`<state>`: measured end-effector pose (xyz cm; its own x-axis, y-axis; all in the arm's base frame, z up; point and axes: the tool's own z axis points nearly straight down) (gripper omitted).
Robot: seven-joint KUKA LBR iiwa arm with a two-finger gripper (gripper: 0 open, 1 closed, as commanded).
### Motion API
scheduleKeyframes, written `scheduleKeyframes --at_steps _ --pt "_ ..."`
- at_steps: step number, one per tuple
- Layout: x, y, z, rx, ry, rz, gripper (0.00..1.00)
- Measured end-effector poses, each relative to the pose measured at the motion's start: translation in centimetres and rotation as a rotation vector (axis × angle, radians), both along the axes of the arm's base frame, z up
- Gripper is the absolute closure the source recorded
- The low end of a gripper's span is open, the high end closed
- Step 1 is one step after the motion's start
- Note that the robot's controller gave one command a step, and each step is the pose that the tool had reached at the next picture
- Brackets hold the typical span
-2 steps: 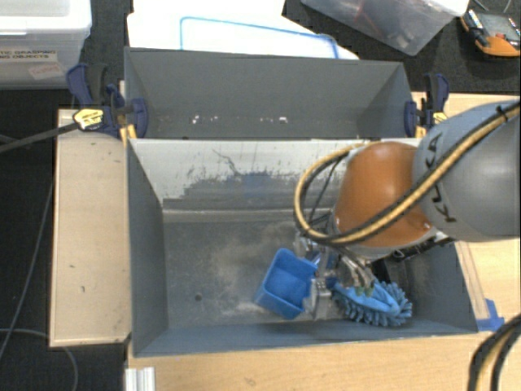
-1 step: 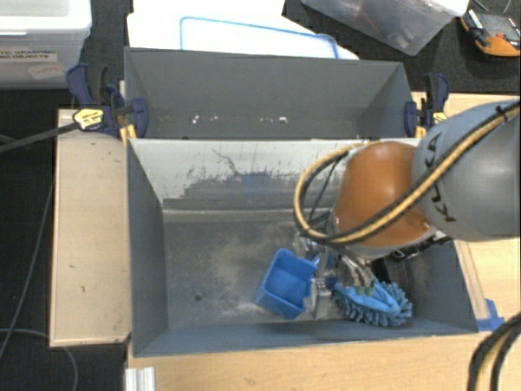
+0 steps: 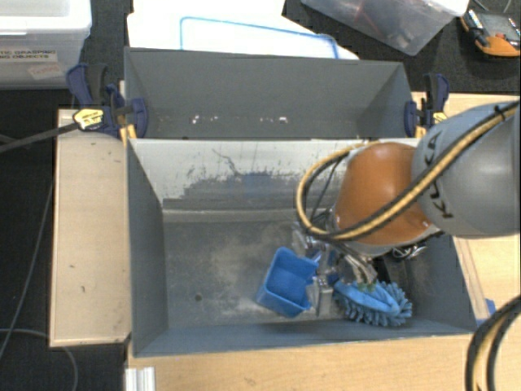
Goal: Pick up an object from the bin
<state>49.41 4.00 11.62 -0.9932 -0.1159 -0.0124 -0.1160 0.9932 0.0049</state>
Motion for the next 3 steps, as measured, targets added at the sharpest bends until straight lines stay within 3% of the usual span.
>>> scheduleKeyframes --at_steps 1,2,3 --pt "0.3 0.2 -0.2 -0.004 -0.02 0.204 0.0" --pt "0.4 -2.7 -4.8 0.001 -0.009 -0.114 0.0" --pt "0.1 -2.4 -3.4 -0.001 0.001 -0.091 0.0"
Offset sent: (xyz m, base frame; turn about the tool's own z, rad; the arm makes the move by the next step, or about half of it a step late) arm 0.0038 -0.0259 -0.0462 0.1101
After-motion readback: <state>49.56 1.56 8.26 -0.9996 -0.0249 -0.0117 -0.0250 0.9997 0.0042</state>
